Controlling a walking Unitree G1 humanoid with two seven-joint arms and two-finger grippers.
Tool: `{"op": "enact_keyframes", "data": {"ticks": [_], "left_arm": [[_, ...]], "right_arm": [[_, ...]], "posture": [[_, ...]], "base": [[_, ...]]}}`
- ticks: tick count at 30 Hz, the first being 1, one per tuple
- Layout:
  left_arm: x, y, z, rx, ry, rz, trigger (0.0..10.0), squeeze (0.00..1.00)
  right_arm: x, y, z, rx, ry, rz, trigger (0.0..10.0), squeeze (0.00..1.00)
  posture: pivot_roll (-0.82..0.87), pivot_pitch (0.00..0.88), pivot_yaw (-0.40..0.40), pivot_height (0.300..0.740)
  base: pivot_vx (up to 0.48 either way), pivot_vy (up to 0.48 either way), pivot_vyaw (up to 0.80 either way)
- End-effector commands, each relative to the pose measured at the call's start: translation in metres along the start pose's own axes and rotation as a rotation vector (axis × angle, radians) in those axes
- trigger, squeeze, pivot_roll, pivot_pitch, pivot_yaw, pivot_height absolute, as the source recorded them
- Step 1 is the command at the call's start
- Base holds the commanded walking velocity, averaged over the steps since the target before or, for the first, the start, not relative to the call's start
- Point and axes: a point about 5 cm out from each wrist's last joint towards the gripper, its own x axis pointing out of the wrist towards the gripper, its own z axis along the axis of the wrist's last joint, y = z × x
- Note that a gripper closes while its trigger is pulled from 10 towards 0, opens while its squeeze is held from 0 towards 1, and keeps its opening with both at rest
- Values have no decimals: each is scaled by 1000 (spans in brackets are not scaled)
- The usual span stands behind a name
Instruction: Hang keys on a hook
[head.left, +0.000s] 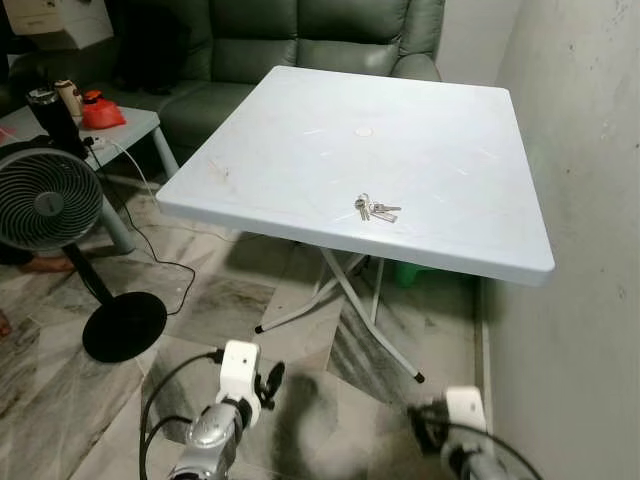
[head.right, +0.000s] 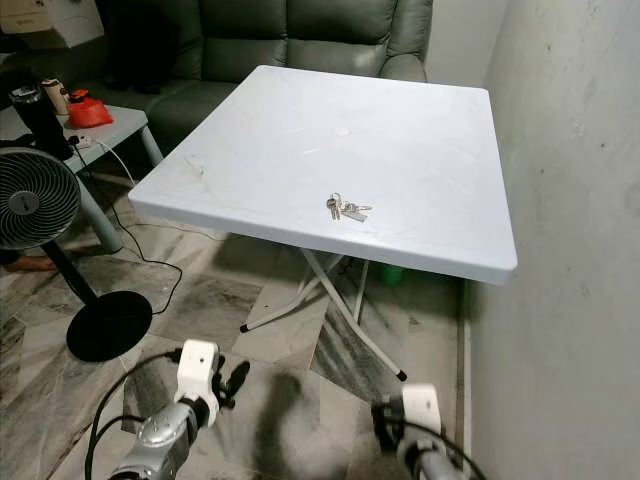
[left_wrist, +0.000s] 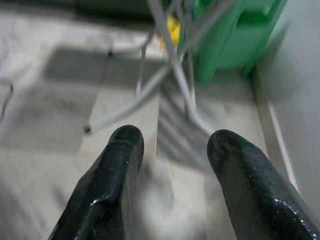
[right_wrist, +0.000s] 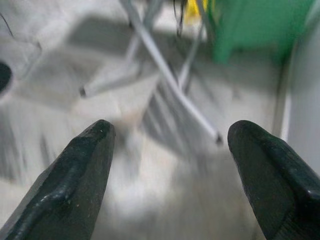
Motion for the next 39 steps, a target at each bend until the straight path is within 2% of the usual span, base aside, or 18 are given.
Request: {"op": "enact_keyframes", "data": {"ticks": [1, 2, 5, 9, 12, 15, 16, 18, 19, 20, 25, 28, 30, 31, 33, 35, 38, 39], "left_arm": [[2, 3, 9, 5, -42, 21, 10000, 0], [8, 6, 25, 18, -104, 58, 10000, 0], [16, 10, 44, 28, -152, 122, 10000, 0], [21, 10, 80, 32, -307, 114, 10000, 0], [19, 12, 94, 68, -376, 88, 10000, 0], [18, 13, 98, 97, -378, 74, 10000, 0], [16, 10, 100, 194, -388, 56, 10000, 0], [14, 4, 102, 269, -403, 27, 10000, 0], [13, 2, 104, 245, -412, 19, 10000, 0], [11, 2, 111, 146, -443, 26, 10000, 0], [0, 7, 132, 53, -491, 45, 10000, 0], [-4, 12, 134, 78, -449, 62, 10000, 0], [-12, 19, 149, -41, -456, 81, 10000, 0], [-14, 21, 152, -56, -461, 82, 10000, 0], [-23, 24, 158, -7, -501, 70, 10000, 0], [-26, 29, 154, -84, -485, 57, 10000, 0], [-27, 33, 150, -82, -462, 72, 10000, 0], [-28, 35, 148, -2, -449, 79, 10000, 0]], "right_arm": [[-1, 2, 1, 16, -22, 5, 10000, 0], [6, 4, 19, 34, -109, 14, 10000, 0], [13, 8, 43, 58, -220, 25, 10000, 0], [18, 17, 84, 64, -400, 52, 10000, 0], [15, 19, 98, 45, -466, 69, 10000, 0], [12, 20, 106, 42, -498, 77, 10000, 0], [11, 20, 109, 36, -510, 79, 10000, 0], [8, 21, 115, 28, -531, 82, 10000, 0], [7, 22, 118, 19, -542, 86, 10000, 0], [5, 25, 124, 4, -561, 100, 10000, 0], [-3, 33, 134, 2, -557, 144, 10000, 0], [-5, 32, 133, 5, -531, 132, 10000, 0], [-7, 30, 137, -2, -523, 111, 10000, 0], [-8, 29, 139, -8, -525, 109, 10000, 0], [-10, 27, 145, -14, -531, 91, 10000, 0], [-12, 26, 148, -10, -530, 92, 10000, 0], [-14, 24, 149, -29, -533, 91, 10000, 0], [-16, 22, 149, -50, -532, 87, 10000, 0]], "posture": [[-32, 49, 24, 740], [-32, 49, 24, 740], [-28, 55, 26, 740], [-32, 60, 28, 740], [-31, 62, 26, 740], [-30, 63, 26, 740], [-24, 64, 25, 740], [-24, 67, 27, 740], [-26, 68, 24, 740], [-26, 69, 25, 740], [-29, 70, 20, 740], [-26, 70, 17, 740], [-25, 70, 15, 740], [-25, 70, 15, 740], [-22, 69, 12, 740], [-21, 71, 5, 740], [-21, 72, 2, 740], [-18, 75, 0, 740]], "base": [[0, 0, 0], [0, 0, 0], [0, 0, 0], [0, 0, 0], [0, 0, 0], [0, 0, 0], [0, 0, 0], [0, 0, 0], [0, 0, 0], [0, 0, 0], [0, 0, 0], [0, 0, 0], [0, 0, 0], [0, 0, 0], [0, 0, 0], [0, 0, 0], [0, 0, 0], [0, 0, 0]]}}
